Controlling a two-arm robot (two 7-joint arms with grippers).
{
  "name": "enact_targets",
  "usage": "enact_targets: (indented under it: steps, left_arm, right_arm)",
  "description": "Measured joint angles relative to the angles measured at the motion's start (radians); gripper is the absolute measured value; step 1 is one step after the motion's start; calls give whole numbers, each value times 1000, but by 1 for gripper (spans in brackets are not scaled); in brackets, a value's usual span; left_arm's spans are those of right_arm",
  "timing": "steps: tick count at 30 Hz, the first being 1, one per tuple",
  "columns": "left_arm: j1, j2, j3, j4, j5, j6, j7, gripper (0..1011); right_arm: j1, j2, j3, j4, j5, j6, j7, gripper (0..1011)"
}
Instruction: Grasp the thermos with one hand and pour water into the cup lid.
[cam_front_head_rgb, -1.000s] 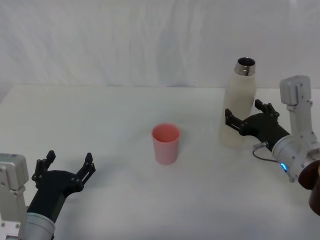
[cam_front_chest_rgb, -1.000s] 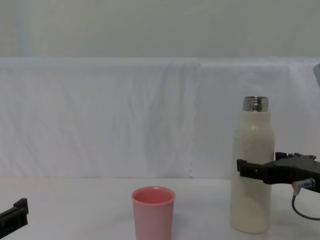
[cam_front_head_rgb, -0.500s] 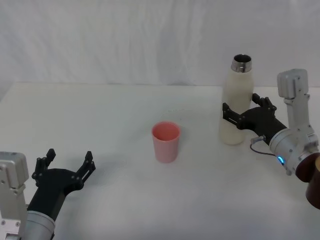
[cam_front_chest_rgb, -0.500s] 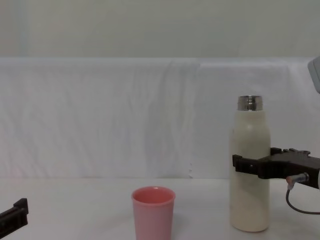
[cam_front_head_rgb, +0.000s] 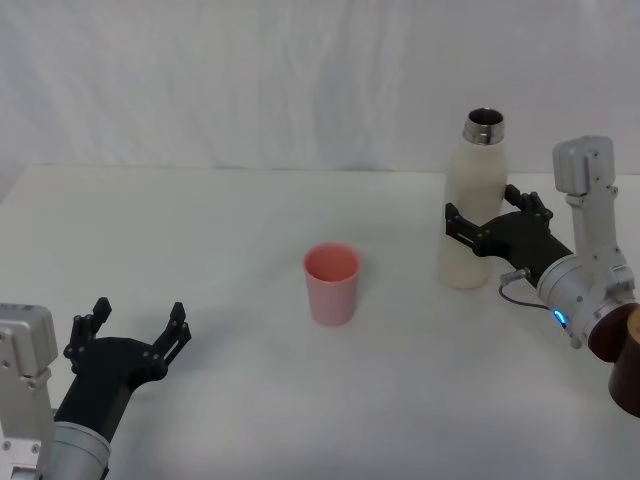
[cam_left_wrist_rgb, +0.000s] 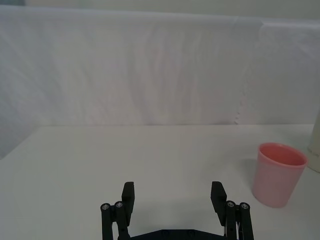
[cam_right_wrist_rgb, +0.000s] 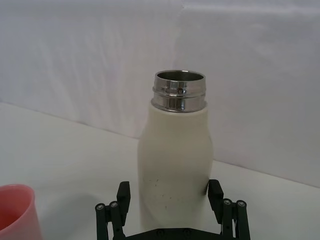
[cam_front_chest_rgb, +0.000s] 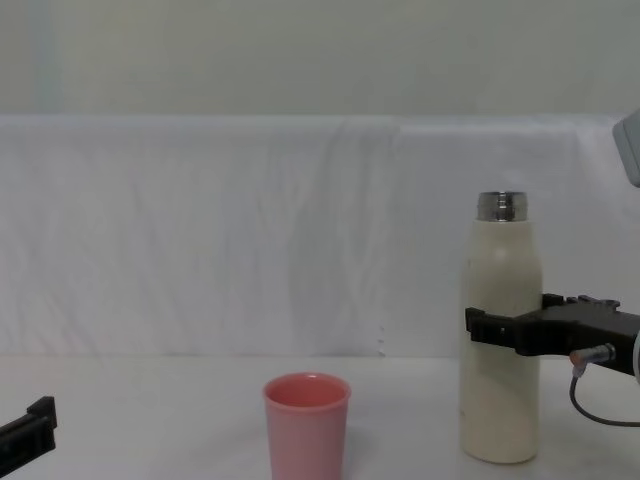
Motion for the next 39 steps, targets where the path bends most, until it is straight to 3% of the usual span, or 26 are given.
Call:
enact_targets:
  steps: [39]
  left_arm:
    - [0,0,0,0,0,0,0,1001]
  right_arm:
    - [54,-15,-4,67,-34,12,-7,1000]
